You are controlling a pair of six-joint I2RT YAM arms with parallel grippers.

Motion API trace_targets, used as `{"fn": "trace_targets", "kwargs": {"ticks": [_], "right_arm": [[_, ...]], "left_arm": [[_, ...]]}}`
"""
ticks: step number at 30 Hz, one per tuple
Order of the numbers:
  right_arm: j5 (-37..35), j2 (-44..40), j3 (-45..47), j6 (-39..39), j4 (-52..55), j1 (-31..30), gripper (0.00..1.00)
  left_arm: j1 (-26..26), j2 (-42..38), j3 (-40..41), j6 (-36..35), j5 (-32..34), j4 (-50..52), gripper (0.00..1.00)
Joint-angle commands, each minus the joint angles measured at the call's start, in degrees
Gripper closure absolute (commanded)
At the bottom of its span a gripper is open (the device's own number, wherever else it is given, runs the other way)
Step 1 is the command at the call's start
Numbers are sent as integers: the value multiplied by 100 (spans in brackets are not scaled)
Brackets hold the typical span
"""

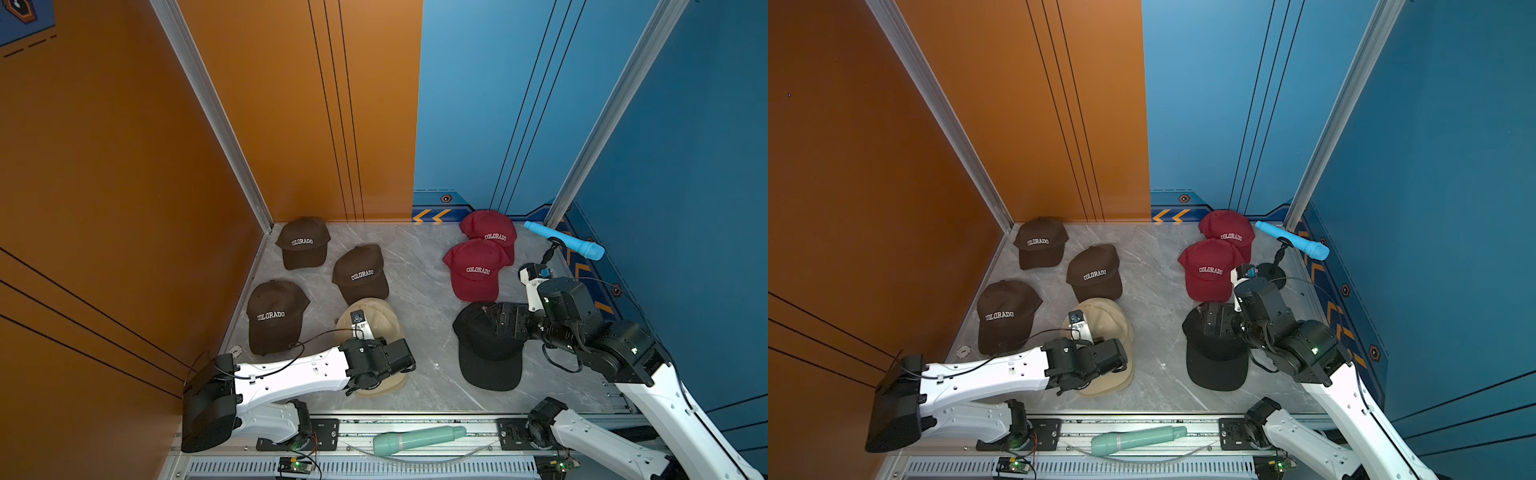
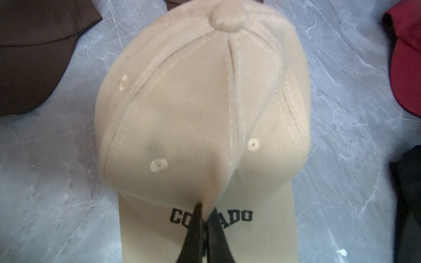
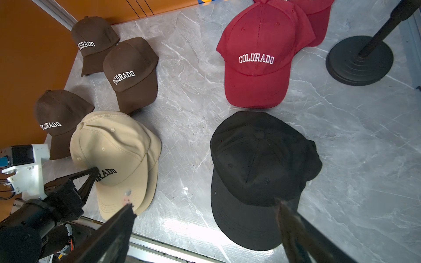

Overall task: Stack the baseball caps by color
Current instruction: Place the baseball cap on the baseball cap.

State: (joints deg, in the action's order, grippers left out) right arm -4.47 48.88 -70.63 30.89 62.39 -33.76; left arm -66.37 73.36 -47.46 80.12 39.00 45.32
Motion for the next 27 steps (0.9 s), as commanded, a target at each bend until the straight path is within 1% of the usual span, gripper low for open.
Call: {"fn": "trace_targets", "kwargs": {"ticks": [1,9,16,21,27], "right_arm": [[57,32,24,-115,150,41,0],[87,182,-106,-224,142,127,0],[118,227,-127,-233,142,161,0],[120,193,-140,-207,142,205,0],[138,97,-71,-188,175,247,0]], "left_arm": [[41,37,87,-231,-217,-97,100],[88,90,470,-430,-365,-655,100],[97,359,488,-584,-484,-765,100],[96,549,390,-652,-606,-893,100],[55,877,-57,-851,-704,-947,100]]}}
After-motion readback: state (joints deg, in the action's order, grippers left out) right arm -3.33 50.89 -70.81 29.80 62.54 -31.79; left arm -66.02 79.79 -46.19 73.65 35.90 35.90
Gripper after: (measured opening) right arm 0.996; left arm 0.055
